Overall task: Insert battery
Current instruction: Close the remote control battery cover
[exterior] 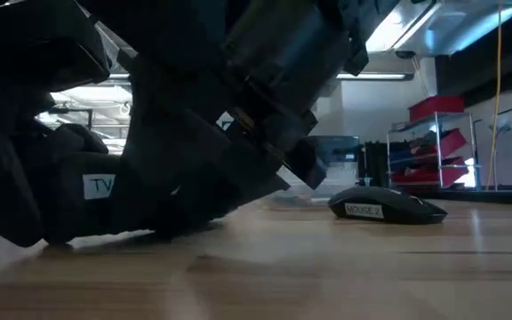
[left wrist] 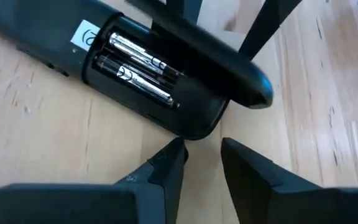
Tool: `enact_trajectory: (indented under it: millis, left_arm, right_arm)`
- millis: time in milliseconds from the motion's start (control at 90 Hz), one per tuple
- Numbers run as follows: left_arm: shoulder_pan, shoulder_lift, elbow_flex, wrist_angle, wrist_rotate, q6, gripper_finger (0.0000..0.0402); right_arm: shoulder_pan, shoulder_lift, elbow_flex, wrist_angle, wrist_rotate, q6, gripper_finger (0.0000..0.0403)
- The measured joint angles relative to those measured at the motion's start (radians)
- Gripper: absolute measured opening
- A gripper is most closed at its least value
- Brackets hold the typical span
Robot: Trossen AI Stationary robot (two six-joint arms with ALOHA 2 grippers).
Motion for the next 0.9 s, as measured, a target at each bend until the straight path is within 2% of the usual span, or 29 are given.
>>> enact_trajectory:
  millis: [456, 900]
  left_arm:
    - [0.0, 0.0, 0.0, -0.002, -0.002, -0.003, 0.0095]
    - [0.0, 0.0, 0.0, -0.002, -0.01, -0.003, 0.0095]
  right_arm:
    - [-0.005, -0.004, 0.107, -0.084, 0.01, -0.074, 0.0147]
    - [-0.005, -0.005, 0.106, -0.128, 0.0, -0.069, 0.0147]
